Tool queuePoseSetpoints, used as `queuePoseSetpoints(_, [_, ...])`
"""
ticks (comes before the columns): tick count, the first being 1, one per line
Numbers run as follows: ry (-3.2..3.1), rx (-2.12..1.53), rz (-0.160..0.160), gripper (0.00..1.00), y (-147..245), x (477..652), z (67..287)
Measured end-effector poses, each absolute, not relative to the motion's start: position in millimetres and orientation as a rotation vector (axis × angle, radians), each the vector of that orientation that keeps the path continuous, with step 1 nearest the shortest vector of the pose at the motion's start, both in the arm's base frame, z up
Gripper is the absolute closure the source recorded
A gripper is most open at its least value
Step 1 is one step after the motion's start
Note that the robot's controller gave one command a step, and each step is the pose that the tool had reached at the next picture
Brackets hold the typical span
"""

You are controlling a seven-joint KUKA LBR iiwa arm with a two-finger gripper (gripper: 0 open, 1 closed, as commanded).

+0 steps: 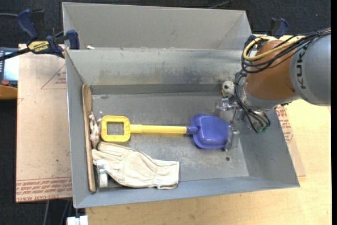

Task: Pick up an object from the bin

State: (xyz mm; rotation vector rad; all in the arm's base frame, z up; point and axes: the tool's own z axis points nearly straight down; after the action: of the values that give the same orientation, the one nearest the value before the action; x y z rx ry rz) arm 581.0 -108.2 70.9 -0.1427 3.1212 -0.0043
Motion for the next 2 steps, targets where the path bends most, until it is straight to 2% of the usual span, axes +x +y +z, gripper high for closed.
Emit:
queuePoseSetpoints(1, [3.122,-0.162,-0.006,0.0,-104.9,577.1,75.3])
queuePoseSetpoints(2, [3.112,-0.274,-0.007,1.0,-13.8,551.5,69.8])
